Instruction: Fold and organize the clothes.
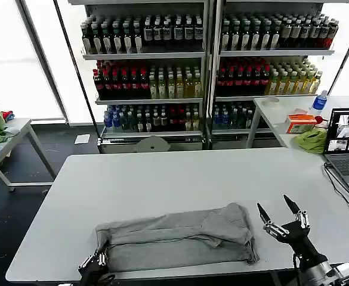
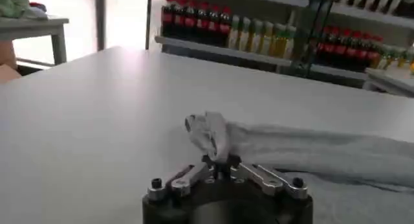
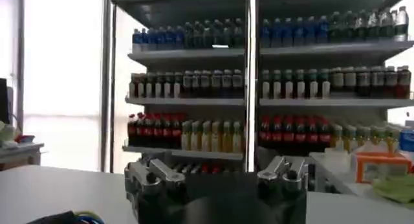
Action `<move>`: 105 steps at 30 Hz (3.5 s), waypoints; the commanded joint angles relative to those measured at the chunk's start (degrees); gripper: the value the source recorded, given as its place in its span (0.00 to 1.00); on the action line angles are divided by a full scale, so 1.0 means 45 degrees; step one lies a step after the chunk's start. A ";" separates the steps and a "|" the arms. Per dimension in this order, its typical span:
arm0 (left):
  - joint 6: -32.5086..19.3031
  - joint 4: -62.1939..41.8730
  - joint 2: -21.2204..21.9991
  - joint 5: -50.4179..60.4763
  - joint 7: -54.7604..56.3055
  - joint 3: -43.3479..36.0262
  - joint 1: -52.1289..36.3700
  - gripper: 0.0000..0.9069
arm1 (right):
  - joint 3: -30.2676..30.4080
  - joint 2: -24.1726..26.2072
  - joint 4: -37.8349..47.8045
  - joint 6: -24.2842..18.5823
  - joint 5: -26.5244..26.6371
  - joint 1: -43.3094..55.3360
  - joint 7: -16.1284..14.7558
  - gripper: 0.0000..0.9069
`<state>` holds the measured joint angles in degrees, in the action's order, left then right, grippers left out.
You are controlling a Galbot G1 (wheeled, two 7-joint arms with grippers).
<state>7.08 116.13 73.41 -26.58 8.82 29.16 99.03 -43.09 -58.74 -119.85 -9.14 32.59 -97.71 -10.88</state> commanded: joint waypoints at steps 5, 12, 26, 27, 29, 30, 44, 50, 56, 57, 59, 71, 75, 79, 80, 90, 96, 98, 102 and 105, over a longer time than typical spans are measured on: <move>-0.0113 0.0152 -0.0461 -0.0086 -0.0527 0.1849 -0.0593 0.01 | -0.0054 0.0098 -0.0027 0.0109 0.0282 0.0049 0.0026 1.00; -0.0305 -0.1109 -0.1578 -0.0025 -0.1975 0.5685 -0.1183 0.01 | 0.0012 0.0211 -0.0045 0.0296 0.0448 0.0229 0.0034 1.00; 0.0842 -0.3823 -0.3880 0.1369 -0.5476 1.0241 -0.1620 0.01 | 0.0139 0.0305 -0.0092 0.0532 0.0677 0.0324 0.0032 1.00; 0.0983 -0.3771 -0.3947 0.1356 -0.5597 1.0361 -0.1676 0.01 | 0.0140 0.0302 -0.0101 0.0530 0.0676 0.0320 0.0029 1.00; 0.1391 -0.3464 -0.4036 0.1354 -0.5738 1.0400 -0.1705 0.01 | 0.0129 0.0290 -0.0128 0.0529 0.0681 0.0291 0.0033 1.00; 0.1537 -0.3294 -0.4049 0.1233 -0.5816 1.0347 -0.1700 0.01 | 0.0125 0.0277 -0.0142 0.0527 0.0680 0.0275 0.0034 1.00; 0.4142 0.1638 -0.3585 -0.3389 -0.2437 0.3958 -0.1984 0.01 | 0.0002 -0.0058 -0.0279 0.0284 0.0605 -0.0187 0.0019 1.00; 0.4328 0.2125 -0.3548 -0.3575 -0.1590 0.1520 -0.2336 0.01 | 0.0106 -0.0409 -0.0166 0.0190 0.0448 -0.0068 0.0009 1.00; 0.4435 0.2206 -0.3319 -0.3056 -0.1505 0.0214 -0.2131 0.01 | 0.0152 -0.0477 -0.0172 0.0213 0.0463 -0.0017 0.0012 1.00; 0.4433 0.2096 -0.3243 -0.2975 -0.1416 0.0004 -0.2165 0.01 | 0.0149 -0.0466 -0.0161 0.0215 0.0461 -0.0017 0.0014 1.00; 0.4423 0.1891 -0.3075 -0.2892 -0.1291 -0.0436 -0.2286 0.01 | 0.0154 -0.0461 -0.0167 0.0225 0.0457 -0.0008 0.0010 1.00; 0.4632 0.1124 -0.2539 -0.2966 -0.0741 -0.1490 -0.2771 0.03 | 0.0163 -0.0546 -0.0257 0.0318 0.0463 -0.0018 0.0019 1.00; 0.4725 0.0923 -0.2530 -0.3009 -0.0487 -0.1691 -0.3092 1.00 | 0.0269 -0.0658 -0.0275 0.0318 0.0421 -0.0030 0.0008 1.00; 0.4689 0.0791 -0.2623 -0.3115 -0.0349 -0.1666 -0.3550 1.00 | 0.0334 -0.0696 -0.0321 0.0338 0.0391 -0.0045 0.0002 1.00; 0.4700 0.0781 -0.2661 -0.3185 -0.0263 -0.1652 -0.3648 1.00 | 0.0348 -0.0694 -0.0323 0.0339 0.0371 -0.0048 0.0001 1.00; 0.4712 0.0500 -0.2707 -0.4013 0.0934 -0.1567 -0.4638 1.00 | 0.0523 -0.0839 -0.0328 0.0348 0.0274 -0.0008 -0.0031 1.00; 0.4742 0.1115 -0.2553 -0.4393 0.0951 -0.1486 -0.4272 1.00 | 0.0550 -0.0840 -0.0341 0.0404 0.0302 0.0076 -0.0041 1.00; 0.4791 0.1485 -0.2511 -0.4534 0.1009 -0.1403 -0.4240 1.00 | 0.0595 -0.0870 -0.0327 0.0445 0.0307 0.0134 -0.0030 1.00; 0.4785 0.1632 -0.2585 -0.4880 0.1195 -0.1161 -0.4508 1.00 | 0.0698 -0.0889 -0.0354 0.0486 0.0300 0.0199 -0.0042 1.00; 0.4823 0.1594 -0.2704 -0.5084 0.1186 -0.0455 -0.4548 1.00 | 0.0743 -0.0880 -0.0400 0.0517 0.0292 0.0254 -0.0055 1.00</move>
<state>28.47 121.31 61.78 -46.34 12.58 23.74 79.72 -39.97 -62.69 -121.54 -6.88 33.90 -96.75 -11.09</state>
